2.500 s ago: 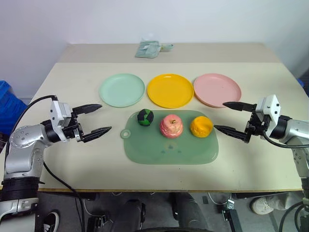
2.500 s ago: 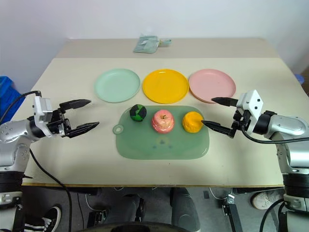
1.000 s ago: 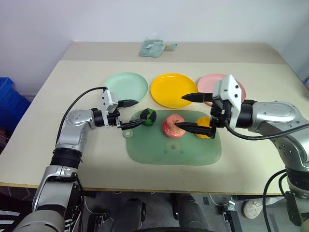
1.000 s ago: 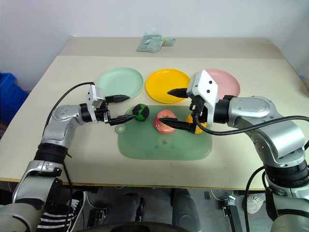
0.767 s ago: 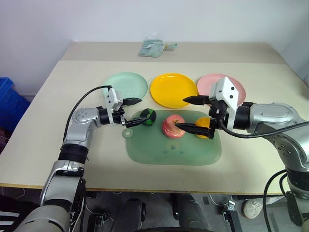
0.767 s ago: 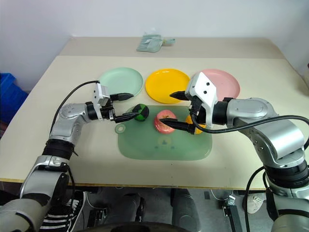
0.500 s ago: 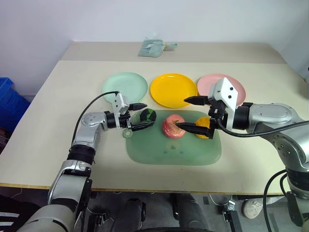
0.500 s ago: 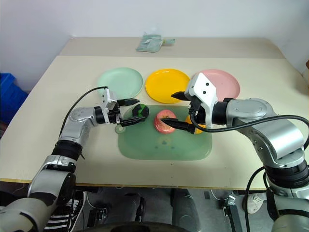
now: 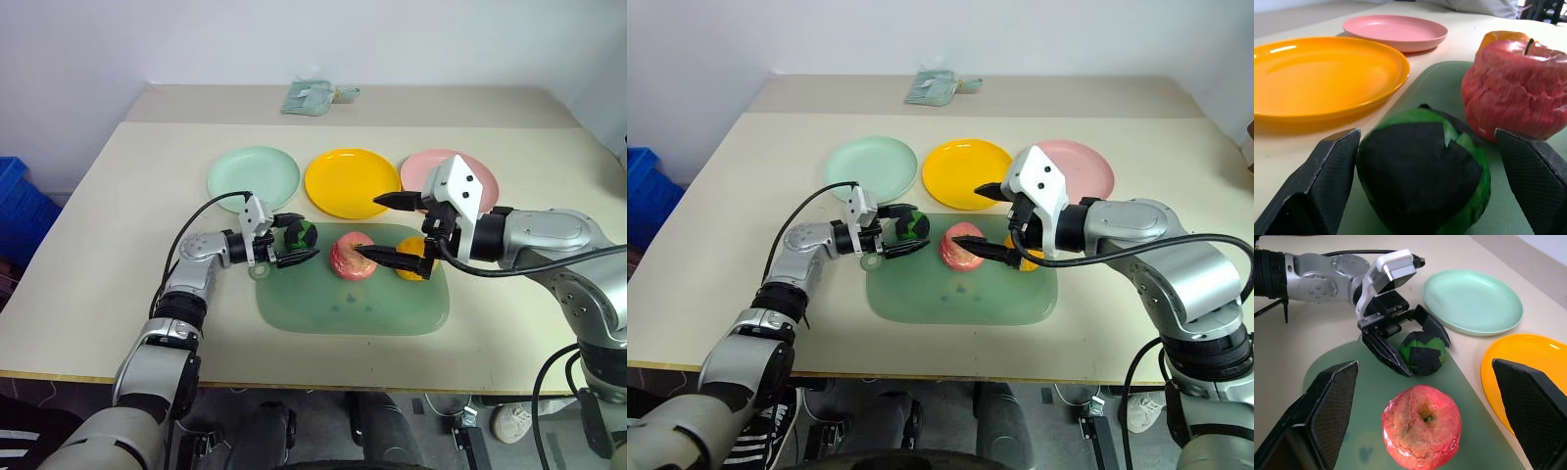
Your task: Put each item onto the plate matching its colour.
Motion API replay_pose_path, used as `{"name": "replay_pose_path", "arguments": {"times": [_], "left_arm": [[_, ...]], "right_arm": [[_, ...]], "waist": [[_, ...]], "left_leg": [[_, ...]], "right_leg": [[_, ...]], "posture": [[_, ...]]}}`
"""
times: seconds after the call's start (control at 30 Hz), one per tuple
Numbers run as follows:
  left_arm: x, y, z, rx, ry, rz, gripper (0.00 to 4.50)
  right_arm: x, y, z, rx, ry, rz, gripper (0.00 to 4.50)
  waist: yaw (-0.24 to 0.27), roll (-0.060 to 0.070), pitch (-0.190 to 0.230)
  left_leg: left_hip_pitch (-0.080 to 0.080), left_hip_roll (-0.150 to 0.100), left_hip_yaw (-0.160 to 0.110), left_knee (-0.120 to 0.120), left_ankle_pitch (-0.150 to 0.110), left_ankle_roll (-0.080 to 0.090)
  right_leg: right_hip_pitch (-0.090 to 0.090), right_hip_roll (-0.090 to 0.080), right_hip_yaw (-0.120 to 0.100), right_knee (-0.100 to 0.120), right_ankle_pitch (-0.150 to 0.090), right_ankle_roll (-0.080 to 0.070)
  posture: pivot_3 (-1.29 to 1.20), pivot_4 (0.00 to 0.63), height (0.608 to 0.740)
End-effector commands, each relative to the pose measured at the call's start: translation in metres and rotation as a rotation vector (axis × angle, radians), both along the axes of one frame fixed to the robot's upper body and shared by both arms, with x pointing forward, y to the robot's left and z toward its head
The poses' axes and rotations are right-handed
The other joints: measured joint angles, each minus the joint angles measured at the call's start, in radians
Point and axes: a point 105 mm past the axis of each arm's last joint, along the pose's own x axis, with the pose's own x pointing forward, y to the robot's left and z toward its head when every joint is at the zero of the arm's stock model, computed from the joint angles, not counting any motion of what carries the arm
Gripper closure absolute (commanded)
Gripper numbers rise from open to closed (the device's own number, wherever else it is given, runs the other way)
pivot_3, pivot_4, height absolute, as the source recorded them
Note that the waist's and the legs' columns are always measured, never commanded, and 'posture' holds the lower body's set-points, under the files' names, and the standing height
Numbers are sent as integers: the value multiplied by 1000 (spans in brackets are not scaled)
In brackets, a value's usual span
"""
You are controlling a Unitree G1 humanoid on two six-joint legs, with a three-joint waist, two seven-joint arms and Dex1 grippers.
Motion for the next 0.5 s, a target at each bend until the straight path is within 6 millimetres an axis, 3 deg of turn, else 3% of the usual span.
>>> {"name": "replay_pose_path", "arguments": {"times": [0.03,0.13,0.23,0.5], "left_arm": [[4,-1,12,8,-67,-3,0],[4,-1,12,2,-47,-7,0],[7,1,13,3,-62,22,789],[6,-2,15,7,-94,8,789]], "right_arm": [[-6,3,13,1,-73,21,39],[-5,3,14,2,-76,19,39],[-5,3,15,2,-78,18,0],[-4,2,16,3,-83,19,0]], "waist": [[0,0,0],[0,0,0],[0,0,0],[0,0,0]], "left_leg": [[0,0,0,0,0,0],[0,0,0,0,0,0],[0,0,0,0,0,0],[0,0,0,0,0,0]], "right_leg": [[0,0,0,0,0,0],[0,0,0,0,0,0],[0,0,0,0,0,0],[0,0,0,0,0,0]], "posture": [[0,150,740],[0,150,740],[0,150,740],[0,150,740]]}}
